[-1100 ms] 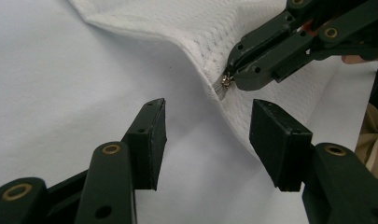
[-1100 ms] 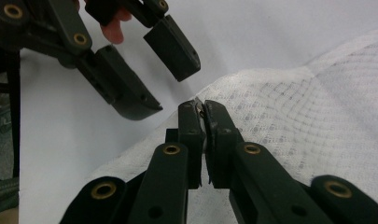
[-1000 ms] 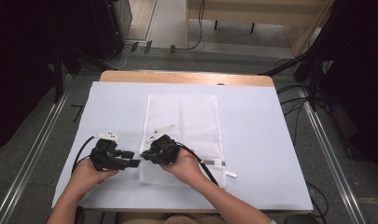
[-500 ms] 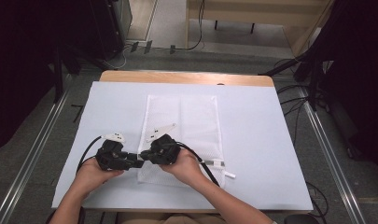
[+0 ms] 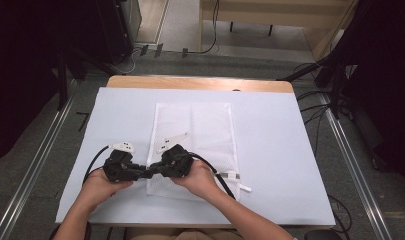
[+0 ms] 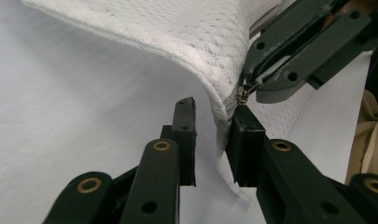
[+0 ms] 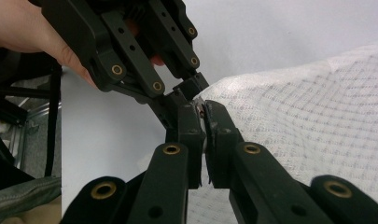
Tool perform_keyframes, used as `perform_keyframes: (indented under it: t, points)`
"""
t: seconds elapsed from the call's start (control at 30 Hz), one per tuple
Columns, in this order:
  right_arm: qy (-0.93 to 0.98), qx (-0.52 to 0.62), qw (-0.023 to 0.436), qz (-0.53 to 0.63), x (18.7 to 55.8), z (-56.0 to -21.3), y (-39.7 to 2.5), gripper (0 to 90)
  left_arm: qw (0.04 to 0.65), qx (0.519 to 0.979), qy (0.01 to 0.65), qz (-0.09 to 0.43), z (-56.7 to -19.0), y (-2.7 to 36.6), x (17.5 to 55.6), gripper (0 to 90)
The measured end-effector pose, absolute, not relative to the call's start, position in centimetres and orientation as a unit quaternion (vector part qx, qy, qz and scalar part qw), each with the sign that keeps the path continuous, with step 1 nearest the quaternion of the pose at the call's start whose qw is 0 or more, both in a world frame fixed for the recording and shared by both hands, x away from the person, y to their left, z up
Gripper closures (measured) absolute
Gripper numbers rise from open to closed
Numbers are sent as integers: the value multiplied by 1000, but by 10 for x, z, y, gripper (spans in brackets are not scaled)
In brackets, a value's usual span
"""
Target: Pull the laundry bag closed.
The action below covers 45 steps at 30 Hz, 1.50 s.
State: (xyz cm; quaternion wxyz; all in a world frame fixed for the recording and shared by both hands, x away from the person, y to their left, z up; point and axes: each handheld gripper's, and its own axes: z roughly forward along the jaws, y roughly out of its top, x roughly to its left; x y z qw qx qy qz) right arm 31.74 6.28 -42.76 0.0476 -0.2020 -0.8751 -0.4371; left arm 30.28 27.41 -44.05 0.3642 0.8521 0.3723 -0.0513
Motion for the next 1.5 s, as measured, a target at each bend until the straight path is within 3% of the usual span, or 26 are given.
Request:
perform_keyframes:
  t: [0.23, 0.47, 0.97, 1.5]
  points:
    - [-877, -200, 48, -435, 318, -428, 63, 875, 363, 852, 373, -53, -440, 275, 303, 774]
    - [-879, -198, 51, -431, 318, -430, 63, 875, 360, 853, 373, -61, -438, 274, 303, 868]
    - [-881, -204, 54, -423, 322, -435, 61, 878, 359, 847, 383, -87, -437, 276, 305, 883]
    - [-882, -189, 40, -429, 321, -438, 58, 882, 347, 859, 371, -67, -433, 273, 304, 892]
